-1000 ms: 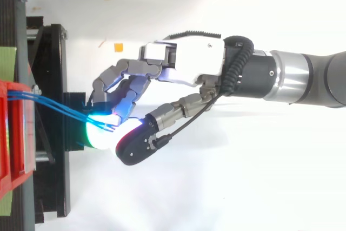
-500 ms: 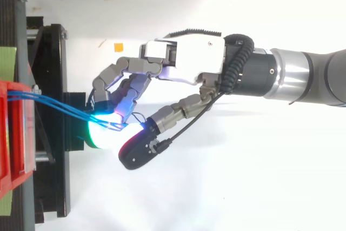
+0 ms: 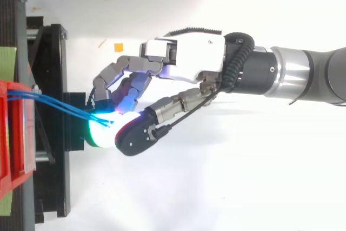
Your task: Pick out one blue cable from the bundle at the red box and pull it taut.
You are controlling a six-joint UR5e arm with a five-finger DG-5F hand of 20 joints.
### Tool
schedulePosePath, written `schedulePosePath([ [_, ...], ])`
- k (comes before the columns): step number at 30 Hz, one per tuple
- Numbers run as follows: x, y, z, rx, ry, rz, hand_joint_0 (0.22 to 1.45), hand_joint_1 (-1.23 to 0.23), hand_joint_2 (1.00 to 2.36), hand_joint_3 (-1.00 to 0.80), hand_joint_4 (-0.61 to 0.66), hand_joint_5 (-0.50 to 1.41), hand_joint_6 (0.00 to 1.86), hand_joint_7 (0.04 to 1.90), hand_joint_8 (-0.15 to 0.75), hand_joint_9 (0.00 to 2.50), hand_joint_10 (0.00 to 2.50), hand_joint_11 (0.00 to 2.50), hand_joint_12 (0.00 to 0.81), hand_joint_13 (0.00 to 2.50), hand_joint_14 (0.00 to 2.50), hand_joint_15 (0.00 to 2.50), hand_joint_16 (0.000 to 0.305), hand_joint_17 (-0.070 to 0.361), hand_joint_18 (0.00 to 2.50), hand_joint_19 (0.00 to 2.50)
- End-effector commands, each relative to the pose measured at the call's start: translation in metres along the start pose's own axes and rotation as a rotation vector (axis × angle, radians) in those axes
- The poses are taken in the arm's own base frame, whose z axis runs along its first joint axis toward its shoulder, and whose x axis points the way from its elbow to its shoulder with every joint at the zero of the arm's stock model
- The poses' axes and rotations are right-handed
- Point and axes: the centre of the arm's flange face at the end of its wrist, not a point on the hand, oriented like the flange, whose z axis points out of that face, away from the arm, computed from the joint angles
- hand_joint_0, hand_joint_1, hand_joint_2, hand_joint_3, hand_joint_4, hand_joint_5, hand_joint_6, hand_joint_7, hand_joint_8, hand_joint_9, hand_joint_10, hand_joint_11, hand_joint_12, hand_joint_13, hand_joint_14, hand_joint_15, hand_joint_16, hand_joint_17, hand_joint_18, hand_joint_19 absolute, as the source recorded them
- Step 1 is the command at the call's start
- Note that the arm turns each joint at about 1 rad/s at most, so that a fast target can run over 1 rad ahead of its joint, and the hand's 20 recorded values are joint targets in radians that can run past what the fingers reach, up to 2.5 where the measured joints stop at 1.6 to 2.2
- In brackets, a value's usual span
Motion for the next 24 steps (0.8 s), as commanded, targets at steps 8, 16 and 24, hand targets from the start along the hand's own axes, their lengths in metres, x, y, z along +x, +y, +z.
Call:
schedulePosePath([
  [8, -0.002, 0.001, 0.0, -0.002, 0.002, 0.0, 0.63, -0.57, 1.0, -0.49, 0.14, -0.13, 0.85, 0.99, 0.328, 1.12, 0.03, 0.71, 0.452, 0.78, 0.02, 0.46, 0.058, 0.129, 0.62, 0.67],
  [16, -0.005, -0.001, -0.001, 0.005, 0.008, 0.004, 0.64, -0.76, 1.02, -0.24, 0.14, -0.13, 0.89, 1.07, 0.338, 1.12, 0.03, 0.73, 0.457, 0.78, 0.02, 0.46, 0.057, 0.129, 0.64, 0.65],
  [24, -0.013, 0.0, -0.002, 0.009, 0.015, 0.02, 0.65, -0.84, 1.02, -0.17, 0.09, -0.13, 0.9, 1.1, 0.334, 1.12, 0.03, 0.73, 0.455, 0.79, 0.02, 0.46, 0.058, 0.13, 0.65, 0.64],
])
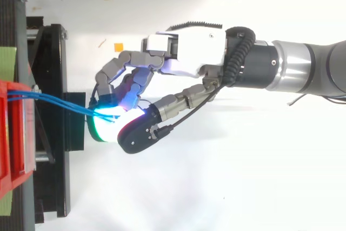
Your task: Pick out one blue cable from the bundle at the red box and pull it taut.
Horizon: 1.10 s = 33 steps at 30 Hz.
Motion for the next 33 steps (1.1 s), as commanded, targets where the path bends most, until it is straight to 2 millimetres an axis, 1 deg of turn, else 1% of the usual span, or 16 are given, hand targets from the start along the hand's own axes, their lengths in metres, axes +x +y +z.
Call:
schedulePosePath([
  [1, -0.005, 0.001, 0.0, -0.001, 0.001, 0.007, 0.65, -0.84, 1.02, -0.18, 0.09, -0.13, 0.9, 1.1, 0.331, 1.12, 0.03, 0.72, 0.455, 0.79, 0.02, 0.45, 0.058, 0.13, 0.65, 0.64],
  [7, -0.008, 0.001, -0.001, 0.0, 0.02, 0.012, 0.65, -0.82, 1.02, -0.22, 0.1, -0.13, 0.91, 1.07, 0.333, 1.12, 0.03, 0.72, 0.459, 0.79, 0.02, 0.46, 0.058, 0.13, 0.65, 0.64],
  [14, -0.012, 0.007, 0.002, -0.006, 0.041, 0.011, 0.65, -0.81, 1.02, -0.23, 0.11, -0.13, 0.91, 1.06, 0.337, 1.13, 0.03, 0.73, 0.465, 0.8, 0.02, 0.46, 0.058, 0.131, 0.66, 0.65],
  [19, -0.015, 0.01, 0.001, 0.044, 0.046, 0.005, 0.65, -0.81, 1.02, -0.25, 0.11, -0.13, 0.9, 1.06, 0.34, 1.13, 0.03, 0.73, 0.467, 0.8, 0.02, 0.46, 0.058, 0.131, 0.66, 0.65],
  [23, -0.017, 0.023, -0.002, 0.067, 0.053, -0.022, 0.66, -0.8, 1.02, -0.27, 0.12, -0.14, 0.9, 1.05, 0.34, 1.13, 0.03, 0.73, 0.467, 0.8, 0.02, 0.46, 0.058, 0.131, 0.67, 0.64],
  [25, -0.017, 0.025, -0.002, 0.072, 0.055, -0.026, 0.66, -0.8, 1.02, -0.28, 0.12, -0.14, 0.9, 1.06, 0.34, 1.13, 0.03, 0.74, 0.47, 0.8, 0.02, 0.46, 0.058, 0.131, 0.66, 0.65],
  [27, -0.02, 0.038, -0.005, 0.09, 0.06, -0.042, 0.66, -0.8, 1.02, -0.29, 0.12, -0.14, 0.9, 1.06, 0.339, 1.12, 0.03, 0.74, 0.47, 0.8, 0.02, 0.46, 0.058, 0.131, 0.66, 0.65],
  [29, -0.021, 0.041, -0.008, 0.114, 0.066, -0.055, 0.66, -0.8, 1.02, -0.29, 0.11, -0.14, 0.9, 1.06, 0.338, 1.13, 0.03, 0.73, 0.471, 0.81, 0.02, 0.46, 0.058, 0.131, 0.67, 0.65],
  [30, -0.022, 0.047, -0.01, 0.127, 0.072, -0.066, 0.66, -0.8, 1.02, -0.3, 0.11, -0.14, 0.9, 1.05, 0.339, 1.12, 0.03, 0.73, 0.47, 0.81, 0.02, 0.46, 0.058, 0.131, 0.67, 0.65],
  [33, -0.024, 0.056, -0.013, 0.148, 0.075, -0.086, 0.67, -0.8, 1.02, -0.31, 0.11, -0.14, 0.9, 1.06, 0.338, 1.12, 0.03, 0.74, 0.471, 0.81, 0.02, 0.46, 0.058, 0.131, 0.67, 0.65],
])
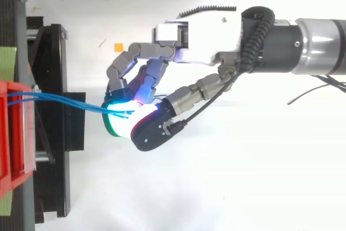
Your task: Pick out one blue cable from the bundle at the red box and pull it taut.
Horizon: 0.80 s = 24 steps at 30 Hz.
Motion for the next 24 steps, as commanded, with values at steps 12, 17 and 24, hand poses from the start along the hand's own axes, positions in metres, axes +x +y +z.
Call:
schedulePosePath([
  [12, -0.009, 0.039, -0.01, 0.029, -0.005, -0.033, 0.67, -0.8, 1.01, -0.35, 0.11, -0.14, 0.9, 1.05, 0.334, 1.12, 0.03, 0.73, 0.467, 0.8, 0.02, 0.46, 0.058, 0.132, 0.68, 0.65],
  [17, -0.014, 0.047, -0.007, 0.038, -0.008, -0.038, 0.67, -0.8, 1.01, -0.43, 0.13, -0.14, 0.89, 1.02, 0.335, 1.12, 0.03, 0.73, 0.469, 0.8, 0.02, 0.46, 0.059, 0.132, 0.67, 0.66],
  [24, -0.014, 0.045, -0.01, 0.066, -0.004, -0.039, 0.61, -0.74, 1.0, -0.5, 0.16, -0.14, 0.86, 0.99, 0.336, 1.11, 0.03, 0.74, 0.485, 0.81, 0.02, 0.48, 0.059, 0.134, 0.67, 0.68],
])
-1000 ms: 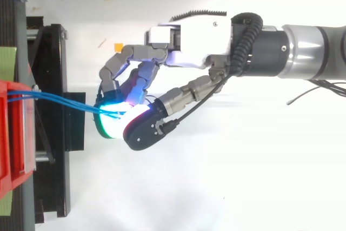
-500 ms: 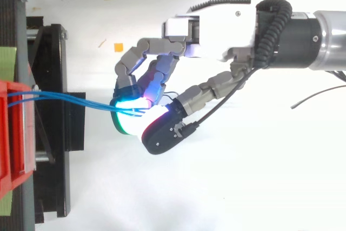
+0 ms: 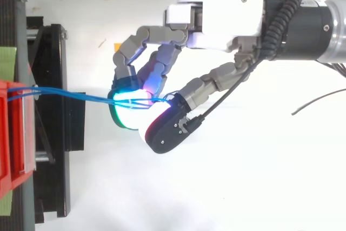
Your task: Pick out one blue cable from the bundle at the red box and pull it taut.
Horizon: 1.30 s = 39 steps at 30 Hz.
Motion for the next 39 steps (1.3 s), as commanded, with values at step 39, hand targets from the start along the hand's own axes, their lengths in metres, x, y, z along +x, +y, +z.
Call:
schedulePosePath([
  [39, -0.006, -0.0009, -0.0018, 0.008, -0.008, 0.002, 0.64, -0.82, 1.02, -0.16, 0.14, -0.15, 0.89, 1.12, 0.355, 1.11, 0.03, 0.75, 0.513, 0.81, 0.02, 0.48, 0.061, 0.138, 0.68, 0.7],
])
